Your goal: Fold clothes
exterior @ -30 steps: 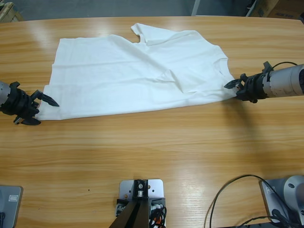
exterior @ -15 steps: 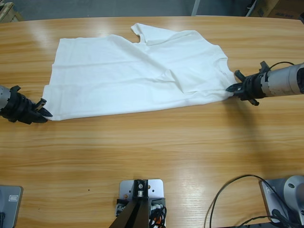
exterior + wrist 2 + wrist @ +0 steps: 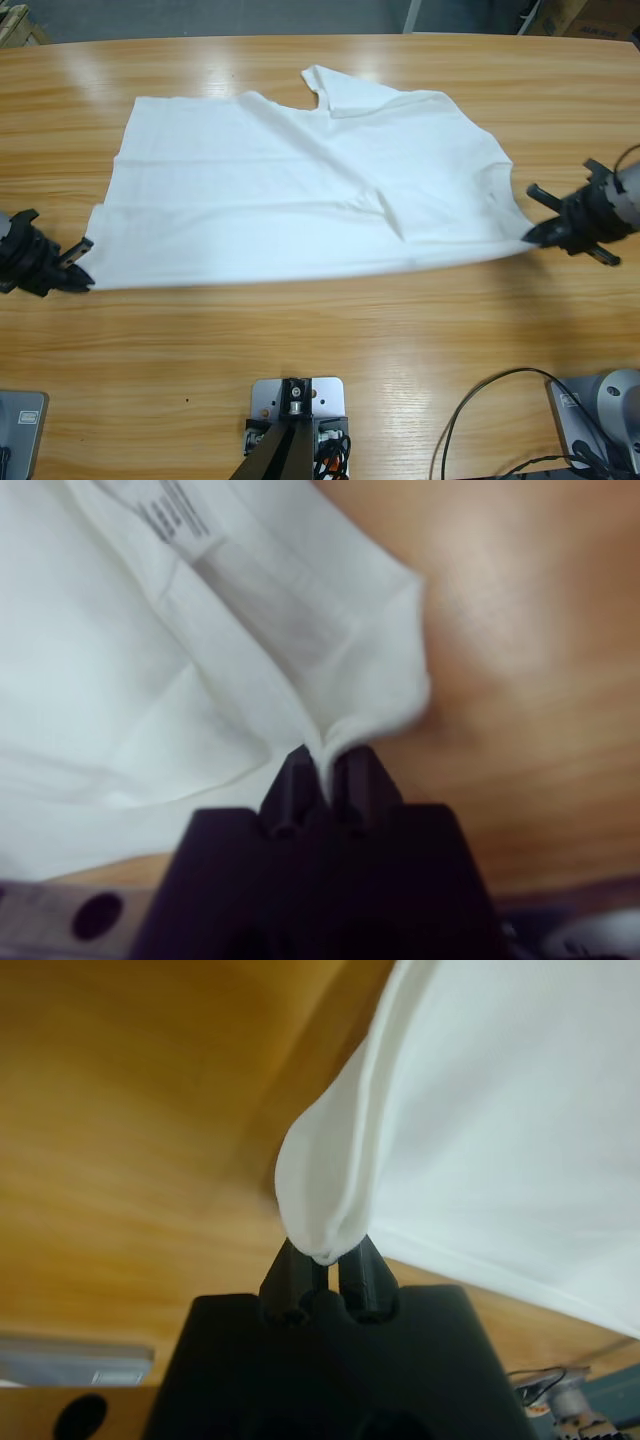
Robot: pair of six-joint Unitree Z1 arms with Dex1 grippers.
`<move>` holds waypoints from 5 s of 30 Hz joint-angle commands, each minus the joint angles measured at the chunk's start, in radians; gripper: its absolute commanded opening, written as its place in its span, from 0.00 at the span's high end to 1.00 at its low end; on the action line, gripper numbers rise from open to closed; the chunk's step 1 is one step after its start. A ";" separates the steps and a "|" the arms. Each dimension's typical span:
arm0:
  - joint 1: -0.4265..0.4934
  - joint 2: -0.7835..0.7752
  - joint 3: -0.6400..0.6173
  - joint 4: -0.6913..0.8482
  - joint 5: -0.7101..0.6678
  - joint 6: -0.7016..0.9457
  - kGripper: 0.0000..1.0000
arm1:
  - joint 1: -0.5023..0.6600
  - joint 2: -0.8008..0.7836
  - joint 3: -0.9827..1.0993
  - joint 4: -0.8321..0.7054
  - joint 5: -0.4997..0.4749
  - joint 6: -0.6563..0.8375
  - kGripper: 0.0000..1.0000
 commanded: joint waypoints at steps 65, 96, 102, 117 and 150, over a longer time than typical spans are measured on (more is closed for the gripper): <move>-0.215 -0.141 -0.092 -0.053 0.212 0.459 0.04 | 0.299 0.588 -0.975 0.288 -0.082 -1.493 0.31; -0.215 -0.102 -0.040 -0.161 0.211 0.431 0.03 | 0.344 0.748 -1.021 0.314 -0.037 -1.507 0.88; -0.215 -0.095 -0.032 -0.168 0.210 0.431 0.03 | 0.343 0.758 -1.031 0.311 -0.031 -1.508 1.00; -0.215 -0.096 -0.022 -0.190 0.210 0.408 0.00 | 0.115 0.660 -1.164 0.320 -0.025 -1.385 1.00; 0.005 0.075 -0.115 -0.245 0.165 0.343 0.06 | -0.052 0.842 -1.455 0.370 0.048 -1.243 0.00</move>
